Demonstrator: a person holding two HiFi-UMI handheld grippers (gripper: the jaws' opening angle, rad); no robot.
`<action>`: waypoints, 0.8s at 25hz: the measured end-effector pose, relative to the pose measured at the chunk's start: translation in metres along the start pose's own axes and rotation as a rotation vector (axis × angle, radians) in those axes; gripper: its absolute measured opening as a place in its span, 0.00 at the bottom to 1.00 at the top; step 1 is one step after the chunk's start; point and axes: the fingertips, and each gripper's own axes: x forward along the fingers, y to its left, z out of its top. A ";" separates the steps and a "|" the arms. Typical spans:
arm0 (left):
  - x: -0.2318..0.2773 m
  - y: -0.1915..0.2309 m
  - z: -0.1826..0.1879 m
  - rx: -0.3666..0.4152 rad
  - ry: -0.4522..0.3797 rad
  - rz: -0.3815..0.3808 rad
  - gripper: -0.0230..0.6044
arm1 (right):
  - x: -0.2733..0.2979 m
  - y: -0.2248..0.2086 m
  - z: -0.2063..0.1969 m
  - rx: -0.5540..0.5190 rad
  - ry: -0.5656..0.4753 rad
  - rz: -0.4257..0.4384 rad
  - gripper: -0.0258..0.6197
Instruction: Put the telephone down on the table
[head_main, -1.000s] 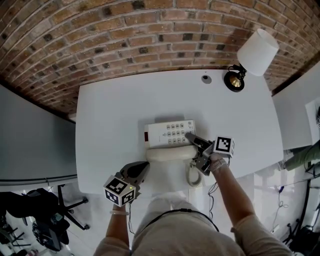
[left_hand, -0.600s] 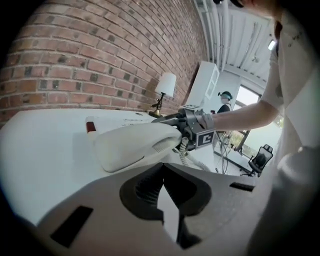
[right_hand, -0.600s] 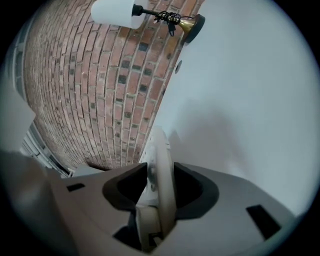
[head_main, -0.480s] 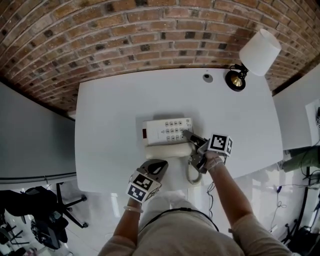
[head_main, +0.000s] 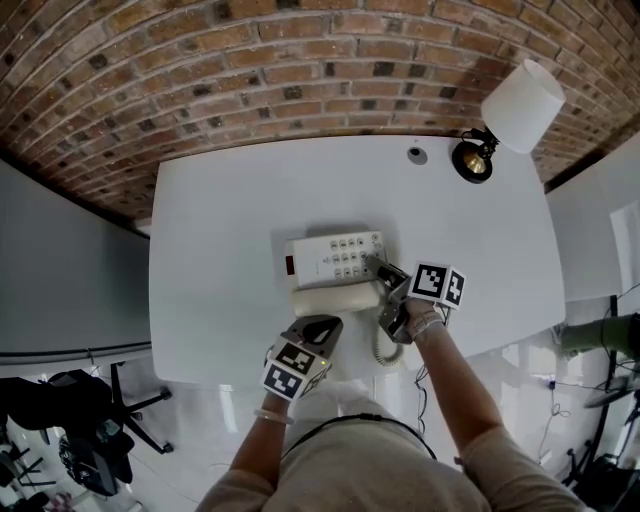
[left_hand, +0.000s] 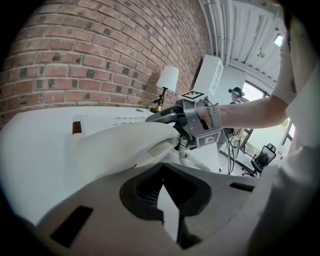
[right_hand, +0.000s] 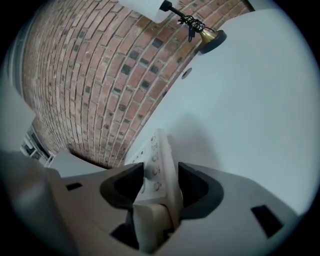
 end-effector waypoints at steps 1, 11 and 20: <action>0.000 0.000 0.000 -0.002 0.000 0.003 0.04 | 0.000 0.000 0.000 0.005 0.000 -0.004 0.37; 0.004 0.005 -0.001 -0.034 0.008 0.029 0.04 | 0.001 -0.005 -0.006 -0.048 0.068 -0.052 0.47; 0.003 0.009 0.005 -0.052 -0.015 0.043 0.04 | 0.002 -0.009 -0.014 -0.163 0.199 -0.100 0.50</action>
